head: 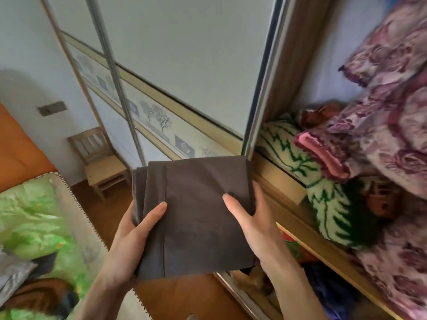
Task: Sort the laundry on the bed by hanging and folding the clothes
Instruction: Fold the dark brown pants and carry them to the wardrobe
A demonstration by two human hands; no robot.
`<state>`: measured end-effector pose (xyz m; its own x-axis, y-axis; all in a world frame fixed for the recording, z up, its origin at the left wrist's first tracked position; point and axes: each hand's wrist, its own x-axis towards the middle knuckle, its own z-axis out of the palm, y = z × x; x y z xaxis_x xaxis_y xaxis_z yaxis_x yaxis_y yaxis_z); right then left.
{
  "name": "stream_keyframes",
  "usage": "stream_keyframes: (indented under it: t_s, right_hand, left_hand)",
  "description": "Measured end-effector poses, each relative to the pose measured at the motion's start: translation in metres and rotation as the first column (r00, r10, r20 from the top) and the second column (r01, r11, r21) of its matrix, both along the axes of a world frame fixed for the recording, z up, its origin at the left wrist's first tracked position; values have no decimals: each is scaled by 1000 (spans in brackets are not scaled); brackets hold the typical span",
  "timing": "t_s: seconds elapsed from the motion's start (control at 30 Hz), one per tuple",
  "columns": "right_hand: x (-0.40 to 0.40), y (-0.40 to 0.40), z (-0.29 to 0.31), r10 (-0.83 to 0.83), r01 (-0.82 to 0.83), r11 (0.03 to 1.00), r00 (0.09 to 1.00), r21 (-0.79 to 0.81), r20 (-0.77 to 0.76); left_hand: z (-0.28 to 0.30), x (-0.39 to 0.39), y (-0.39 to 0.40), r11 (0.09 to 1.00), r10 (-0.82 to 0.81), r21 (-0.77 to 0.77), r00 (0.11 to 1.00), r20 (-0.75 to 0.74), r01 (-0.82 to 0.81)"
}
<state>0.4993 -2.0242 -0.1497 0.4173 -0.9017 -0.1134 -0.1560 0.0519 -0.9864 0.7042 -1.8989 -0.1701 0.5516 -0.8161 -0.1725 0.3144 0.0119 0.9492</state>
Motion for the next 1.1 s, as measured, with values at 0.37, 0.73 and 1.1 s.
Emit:
stream_keyframes:
  t_s: [0.37, 0.73, 1.1]
  right_hand:
    - [-40, 0, 19, -350, 349, 936, 936, 34, 35]
    - [-84, -1, 33, -411, 405, 912, 903, 70, 123]
    - [-41, -11, 17, -213, 210, 977, 973, 48, 88]
  left_hand:
    - [25, -10, -78, 932, -359, 25, 931, -62, 361]
    - [45, -52, -89, 905, -423, 34, 906, -28, 423]
    - [31, -18, -54, 965, -257, 73, 965, 49, 254]
